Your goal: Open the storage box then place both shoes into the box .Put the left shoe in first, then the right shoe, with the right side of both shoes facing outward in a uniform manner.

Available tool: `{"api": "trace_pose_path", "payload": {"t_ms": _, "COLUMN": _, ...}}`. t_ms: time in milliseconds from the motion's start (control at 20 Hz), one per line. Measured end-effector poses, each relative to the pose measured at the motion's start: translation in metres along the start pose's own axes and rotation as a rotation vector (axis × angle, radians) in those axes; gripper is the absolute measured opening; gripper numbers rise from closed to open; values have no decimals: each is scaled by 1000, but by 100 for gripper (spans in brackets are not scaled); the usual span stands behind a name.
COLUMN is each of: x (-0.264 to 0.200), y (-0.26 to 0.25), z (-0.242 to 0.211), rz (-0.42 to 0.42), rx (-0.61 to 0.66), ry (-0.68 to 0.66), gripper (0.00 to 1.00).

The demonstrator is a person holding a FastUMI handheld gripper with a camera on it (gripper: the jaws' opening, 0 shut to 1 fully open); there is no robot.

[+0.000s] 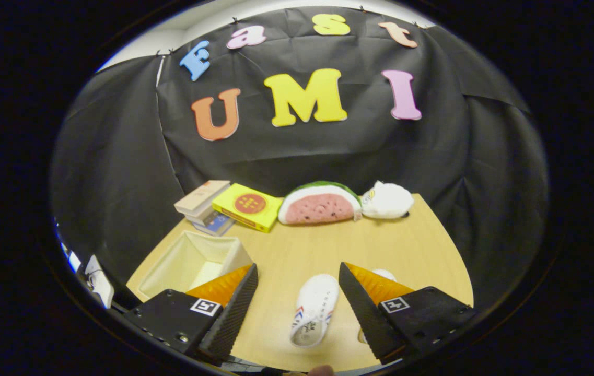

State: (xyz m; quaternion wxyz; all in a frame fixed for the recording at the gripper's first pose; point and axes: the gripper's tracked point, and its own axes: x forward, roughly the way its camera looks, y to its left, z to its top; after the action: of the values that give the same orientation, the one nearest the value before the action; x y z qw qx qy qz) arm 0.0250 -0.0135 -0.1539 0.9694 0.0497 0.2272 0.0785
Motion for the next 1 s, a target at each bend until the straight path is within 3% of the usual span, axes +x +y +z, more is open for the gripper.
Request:
{"api": "trace_pose_path", "payload": {"t_ms": 350, "x": 59, "y": -35, "z": -106, "rz": -24, "rx": 54, "ry": 228, "gripper": 95}}
{"api": "trace_pose_path", "payload": {"t_ms": 800, "x": 112, "y": -41, "z": -157, "rz": 4, "rx": 103, "ry": 395, "gripper": 95}}
{"api": "trace_pose_path", "payload": {"t_ms": 1000, "x": 118, "y": -45, "z": -155, "rz": 32, "rx": 144, "ry": 433, "gripper": 69}}
